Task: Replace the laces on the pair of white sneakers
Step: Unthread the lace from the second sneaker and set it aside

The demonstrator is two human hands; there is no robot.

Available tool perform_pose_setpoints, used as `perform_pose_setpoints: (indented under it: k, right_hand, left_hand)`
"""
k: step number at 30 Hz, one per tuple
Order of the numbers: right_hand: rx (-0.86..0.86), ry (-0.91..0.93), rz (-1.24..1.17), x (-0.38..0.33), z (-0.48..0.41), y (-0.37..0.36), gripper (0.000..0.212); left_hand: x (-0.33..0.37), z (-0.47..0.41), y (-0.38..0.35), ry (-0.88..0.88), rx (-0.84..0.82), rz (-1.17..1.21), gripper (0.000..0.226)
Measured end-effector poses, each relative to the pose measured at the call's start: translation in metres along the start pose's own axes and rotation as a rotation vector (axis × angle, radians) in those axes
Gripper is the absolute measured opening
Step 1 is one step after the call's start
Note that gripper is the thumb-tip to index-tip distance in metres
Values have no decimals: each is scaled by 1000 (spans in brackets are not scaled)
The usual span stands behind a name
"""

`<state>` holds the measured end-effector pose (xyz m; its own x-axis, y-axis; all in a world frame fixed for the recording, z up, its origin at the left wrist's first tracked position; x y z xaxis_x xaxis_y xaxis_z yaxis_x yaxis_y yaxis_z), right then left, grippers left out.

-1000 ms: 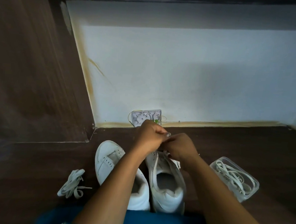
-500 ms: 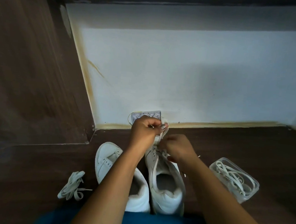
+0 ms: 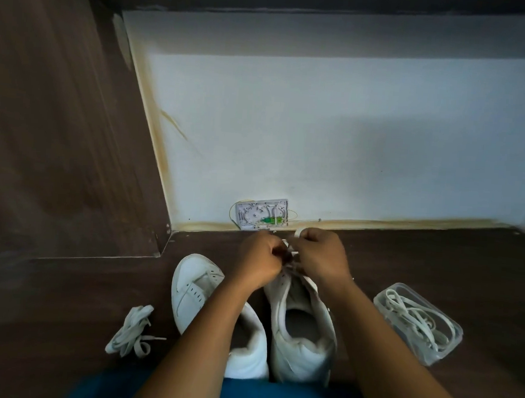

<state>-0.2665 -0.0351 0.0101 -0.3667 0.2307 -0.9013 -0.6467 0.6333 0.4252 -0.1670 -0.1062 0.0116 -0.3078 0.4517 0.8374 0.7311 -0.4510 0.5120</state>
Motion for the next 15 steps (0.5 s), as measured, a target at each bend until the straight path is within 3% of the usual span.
perform_pose_setpoints:
  k: [1,5,11,15]
  right_hand:
    - [-67,-19,55,3,1,-3,19]
    - [-208,50,260,5,7,-15,19]
    - [-171,29,217,12,2,-27,17]
    - [-134,-76,155,21,-3,-25,23]
  left_hand:
    - [-6,0,-2,36,-1,14,25]
    - [-27,1,-2,201,10,127,29]
    - [-25,4,1,198,94,67,26]
    - [-31,6,-2,315,81,296,31]
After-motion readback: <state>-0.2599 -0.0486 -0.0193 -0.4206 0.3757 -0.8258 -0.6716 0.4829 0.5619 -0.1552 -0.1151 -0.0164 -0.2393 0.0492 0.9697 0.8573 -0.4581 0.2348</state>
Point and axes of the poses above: each hand's wrist, its own z-axis away from the middle knuckle, its own y-axis out of the back of the hand, x = y × z, the point moved 8 cm from there along -z, towards the middle knuckle, and after that the axes turned 13 degrees about z, right-handed, at the moved point
